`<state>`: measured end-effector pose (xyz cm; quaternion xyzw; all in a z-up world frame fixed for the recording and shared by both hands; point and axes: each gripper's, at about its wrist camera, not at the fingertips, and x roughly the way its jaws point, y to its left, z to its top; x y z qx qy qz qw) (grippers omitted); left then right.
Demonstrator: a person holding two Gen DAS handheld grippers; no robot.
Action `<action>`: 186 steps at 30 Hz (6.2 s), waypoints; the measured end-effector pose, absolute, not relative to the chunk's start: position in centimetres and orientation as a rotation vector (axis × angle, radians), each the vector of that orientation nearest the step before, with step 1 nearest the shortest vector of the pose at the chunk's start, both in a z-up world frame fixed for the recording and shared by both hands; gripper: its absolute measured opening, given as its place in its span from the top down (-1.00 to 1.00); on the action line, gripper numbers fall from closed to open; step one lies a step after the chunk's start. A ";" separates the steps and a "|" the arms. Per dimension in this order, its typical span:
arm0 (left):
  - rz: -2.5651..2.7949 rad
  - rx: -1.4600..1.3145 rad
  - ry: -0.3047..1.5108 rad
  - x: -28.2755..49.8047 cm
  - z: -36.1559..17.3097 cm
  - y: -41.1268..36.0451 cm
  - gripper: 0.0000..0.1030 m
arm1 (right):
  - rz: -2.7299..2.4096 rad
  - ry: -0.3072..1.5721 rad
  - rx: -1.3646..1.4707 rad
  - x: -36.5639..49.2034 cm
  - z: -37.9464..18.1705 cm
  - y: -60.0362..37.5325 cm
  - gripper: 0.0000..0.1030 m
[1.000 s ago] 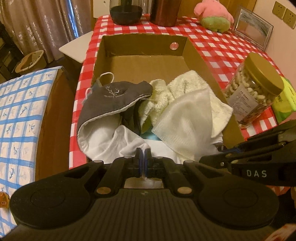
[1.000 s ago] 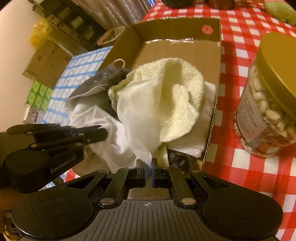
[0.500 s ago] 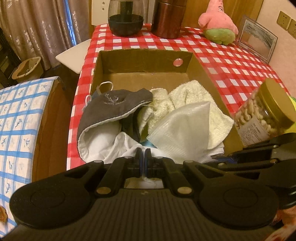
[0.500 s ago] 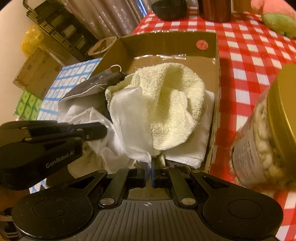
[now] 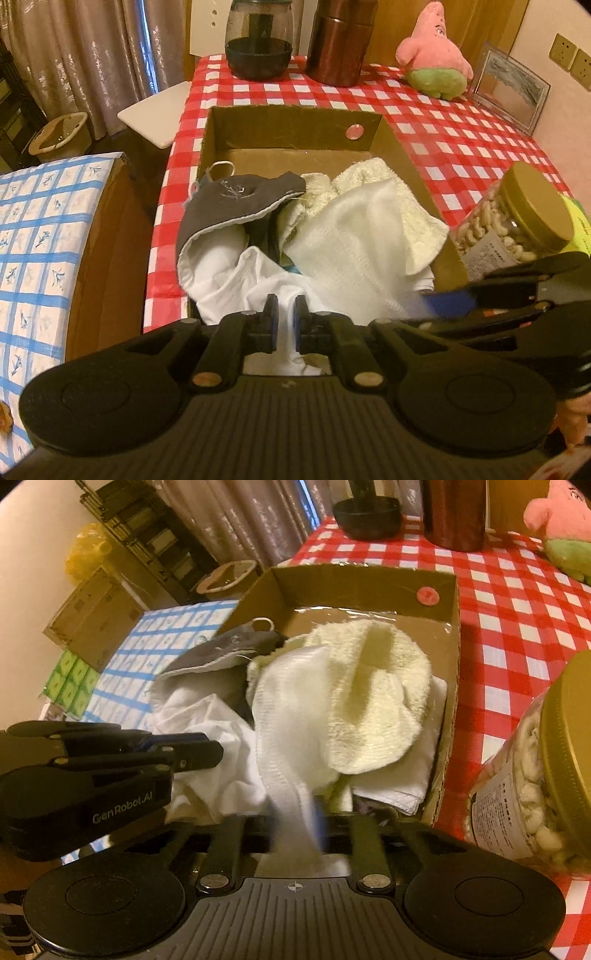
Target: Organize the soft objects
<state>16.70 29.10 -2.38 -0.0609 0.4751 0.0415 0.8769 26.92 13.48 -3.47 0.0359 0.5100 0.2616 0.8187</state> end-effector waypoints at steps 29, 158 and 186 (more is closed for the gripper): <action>0.156 -0.186 0.887 6.5 4.5 23.2 -0.03 | 0.537 0.899 0.102 15.9 5.2 7.3 -0.22; 0.320 -0.175 0.747 -10.1 6.6 14.2 -0.95 | 0.390 0.760 0.028 0.3 4.9 1.2 -0.58; 0.320 -0.175 0.749 -10.1 6.6 14.2 -0.95 | 0.390 0.762 0.028 0.3 4.9 1.2 -0.58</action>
